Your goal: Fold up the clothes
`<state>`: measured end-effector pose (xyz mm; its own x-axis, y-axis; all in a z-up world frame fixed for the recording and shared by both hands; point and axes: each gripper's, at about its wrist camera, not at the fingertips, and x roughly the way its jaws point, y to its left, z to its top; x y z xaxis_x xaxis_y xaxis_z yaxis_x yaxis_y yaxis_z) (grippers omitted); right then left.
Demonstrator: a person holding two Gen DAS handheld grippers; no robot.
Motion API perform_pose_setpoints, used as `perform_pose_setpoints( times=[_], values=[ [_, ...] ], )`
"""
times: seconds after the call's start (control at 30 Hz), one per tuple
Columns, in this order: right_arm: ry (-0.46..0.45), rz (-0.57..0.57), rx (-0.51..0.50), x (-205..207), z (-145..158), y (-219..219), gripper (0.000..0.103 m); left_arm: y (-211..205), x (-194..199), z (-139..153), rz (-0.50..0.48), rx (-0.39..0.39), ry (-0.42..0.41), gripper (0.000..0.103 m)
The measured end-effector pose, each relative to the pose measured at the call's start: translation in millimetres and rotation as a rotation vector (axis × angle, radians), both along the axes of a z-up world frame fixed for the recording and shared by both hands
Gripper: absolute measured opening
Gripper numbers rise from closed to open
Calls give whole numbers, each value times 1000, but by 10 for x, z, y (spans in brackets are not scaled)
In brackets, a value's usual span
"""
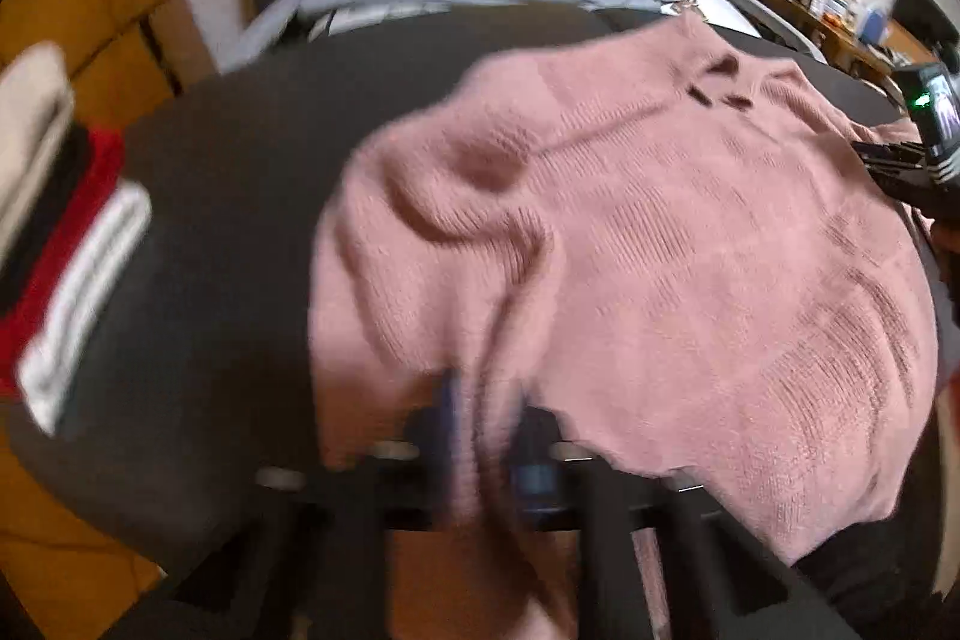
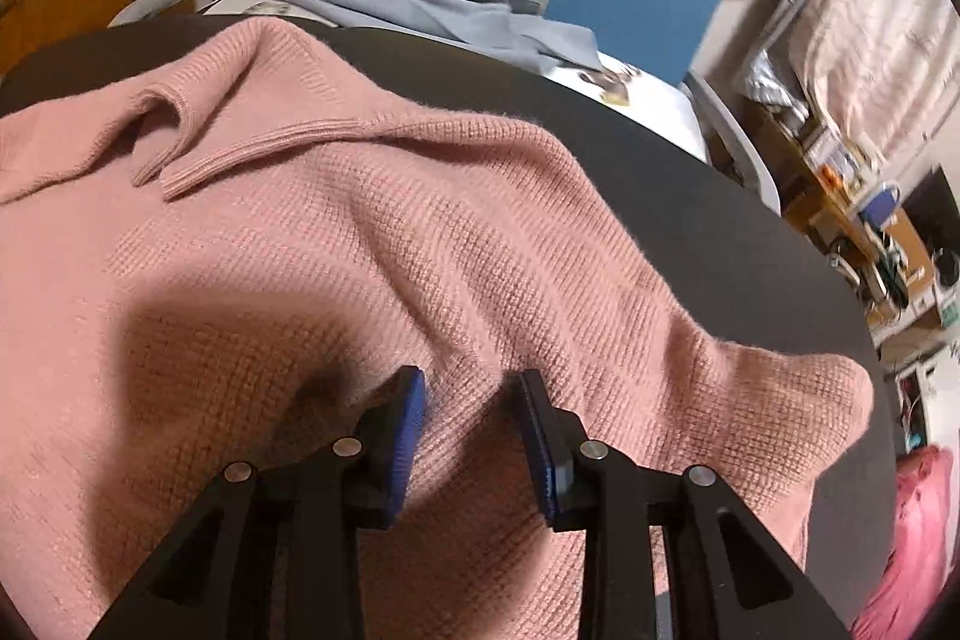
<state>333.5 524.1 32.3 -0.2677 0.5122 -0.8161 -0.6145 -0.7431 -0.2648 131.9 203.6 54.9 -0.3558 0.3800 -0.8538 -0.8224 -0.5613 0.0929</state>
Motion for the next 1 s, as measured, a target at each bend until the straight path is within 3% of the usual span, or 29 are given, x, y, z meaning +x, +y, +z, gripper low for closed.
perform_pose_setpoints(
  times=[0.2,0.37,0.53,0.63,0.73,0.8,0.87,0.93,1.0],
  values=[
    [55,-28,-53,282,3,161,31,118,-411,493,14,-5,166,11],
    [108,-32,-60,400,-16,205,31,280,-997,610,93,-38,169,11],
    [93,-20,-18,328,-51,219,32,568,-1621,265,183,-199,173,16],
    [155,-27,-74,408,-50,314,33,703,-1922,-4,290,-312,153,16],
    [171,-31,-128,433,89,389,32,728,-1911,151,365,-228,163,16],
    [239,-22,-106,444,277,351,33,748,-1683,352,359,-159,247,25],
    [317,36,-121,379,443,279,35,864,-1353,535,274,-93,374,66],
    [326,87,-192,217,476,279,36,1034,-995,633,145,-27,480,86],
    [362,81,-317,42,419,381,36,1282,-648,599,-31,-14,543,86]
  ],
)
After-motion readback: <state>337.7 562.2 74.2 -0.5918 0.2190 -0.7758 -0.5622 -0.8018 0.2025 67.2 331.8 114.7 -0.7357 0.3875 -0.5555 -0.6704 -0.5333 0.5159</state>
